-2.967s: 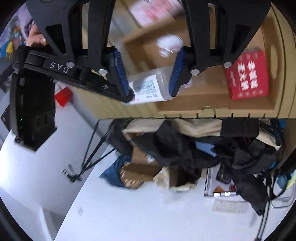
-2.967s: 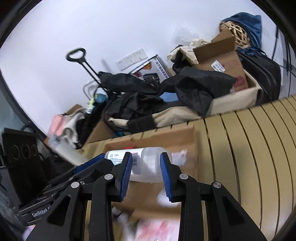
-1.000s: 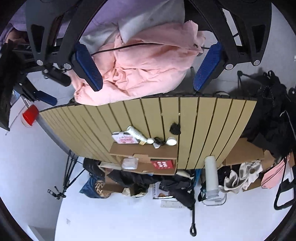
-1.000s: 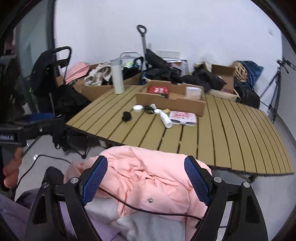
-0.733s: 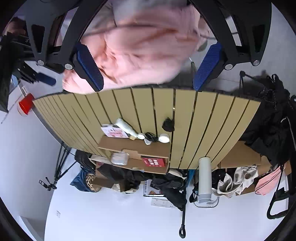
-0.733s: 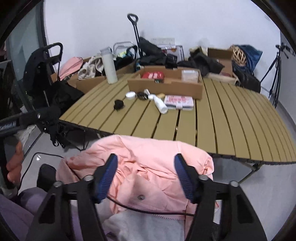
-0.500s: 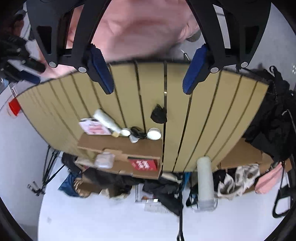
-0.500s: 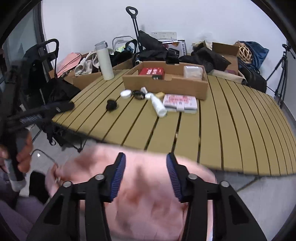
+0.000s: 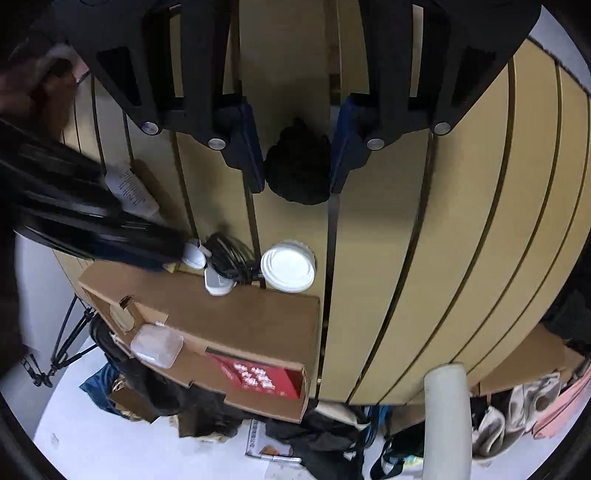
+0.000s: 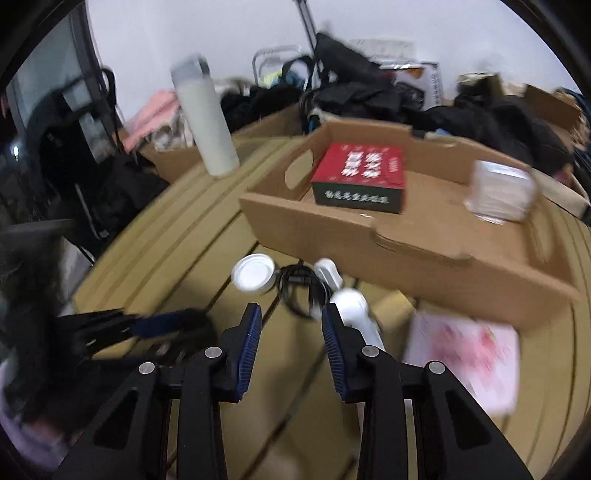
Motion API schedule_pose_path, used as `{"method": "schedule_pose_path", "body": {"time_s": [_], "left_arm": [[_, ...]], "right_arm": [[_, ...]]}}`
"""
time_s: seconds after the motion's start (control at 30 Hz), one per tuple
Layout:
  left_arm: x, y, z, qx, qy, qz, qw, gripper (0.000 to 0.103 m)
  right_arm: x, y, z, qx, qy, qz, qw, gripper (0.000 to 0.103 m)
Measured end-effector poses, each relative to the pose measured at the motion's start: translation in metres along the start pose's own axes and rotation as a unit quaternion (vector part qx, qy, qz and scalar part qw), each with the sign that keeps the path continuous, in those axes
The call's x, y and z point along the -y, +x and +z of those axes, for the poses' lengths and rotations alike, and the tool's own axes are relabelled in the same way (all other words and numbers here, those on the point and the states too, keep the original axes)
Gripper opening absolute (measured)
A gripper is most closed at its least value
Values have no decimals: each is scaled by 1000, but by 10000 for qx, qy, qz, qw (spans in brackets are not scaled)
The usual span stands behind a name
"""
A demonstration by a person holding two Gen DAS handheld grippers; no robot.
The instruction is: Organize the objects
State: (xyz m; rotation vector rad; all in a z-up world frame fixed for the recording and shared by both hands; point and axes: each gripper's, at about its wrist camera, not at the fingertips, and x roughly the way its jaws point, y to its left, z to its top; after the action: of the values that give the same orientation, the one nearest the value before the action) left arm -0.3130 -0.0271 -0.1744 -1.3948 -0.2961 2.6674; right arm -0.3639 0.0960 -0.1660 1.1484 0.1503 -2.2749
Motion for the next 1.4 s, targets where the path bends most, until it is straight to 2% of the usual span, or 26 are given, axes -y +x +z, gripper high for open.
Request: {"method": "schedule_pose_path", "body": {"time_s": [0.07, 0.13, 0.2, 0.23, 0.27, 0.33, 0.43, 0.57, 0.7, 0.8, 0.9, 1.0, 1.07, 1.2, 1.27, 1.33, 1.4], "left_arm": [[-1, 0, 0, -10, 7, -70, 10000, 31], [-4, 0, 0, -24, 4, -134, 9999, 31], [-5, -1, -1, -27, -17, -127, 9999, 31], [-5, -1, -1, -31, -30, -111, 9999, 31], [-6, -3, -2, -42, -41, -95, 9999, 31], [-6, -9, -5, -76, -77, -46, 9999, 30], [-5, -33, -11, 41, -126, -64, 9999, 30], [-1, -78, -25, 309, -122, -16, 9994, 30], [9, -116, -46, 366, 99, 152, 9992, 30], [20, -144, -66, 434, 245, -58, 9987, 30], [37, -162, -81, 526, 395, -336, 9973, 30], [54, -170, -86, 591, 585, -405, 9957, 30], [60, -174, -86, 637, 641, -455, 9949, 30], [66, -183, -81, 792, 740, -448, 9931, 30], [66, -184, -66, 922, 849, -377, 9914, 30], [65, -183, -39, 1092, 924, -411, 9889, 30], [63, -172, 0, 1070, 922, -574, 9883, 30]], "right_arm": [[-10, 29, 6, -229, -284, -170, 9992, 37], [-14, 48, 7, -361, -502, -524, 9967, 38], [-18, 55, 5, -296, -651, -712, 9949, 37], [-20, 56, 3, -311, -664, -795, 9941, 27], [-21, 57, 2, -314, -716, -828, 9935, 21], [-25, 55, -1, -277, -798, -901, 9923, 19], [-22, 44, -4, -215, -574, -587, 9964, 15], [-27, 1, -12, 52, -425, -418, 9982, 15], [-47, -66, -43, 418, -459, -359, 9974, 15], [-60, -126, -84, 682, -333, -278, 9967, 15], [-63, -164, -116, 830, -63, -389, 9958, 15], [-61, -189, -136, 898, 179, -410, 9950, 15], [-62, -198, -139, 956, 124, -578, 9937, 15], [-57, -210, -137, 1096, 262, -538, 9922, 15], [-54, -209, -133, 1091, 282, -494, 9924, 15], [-46, -204, -122, 1058, 386, -306, 9932, 15], [-33, -200, -98, 992, 594, 12, 9933, 15]]}}
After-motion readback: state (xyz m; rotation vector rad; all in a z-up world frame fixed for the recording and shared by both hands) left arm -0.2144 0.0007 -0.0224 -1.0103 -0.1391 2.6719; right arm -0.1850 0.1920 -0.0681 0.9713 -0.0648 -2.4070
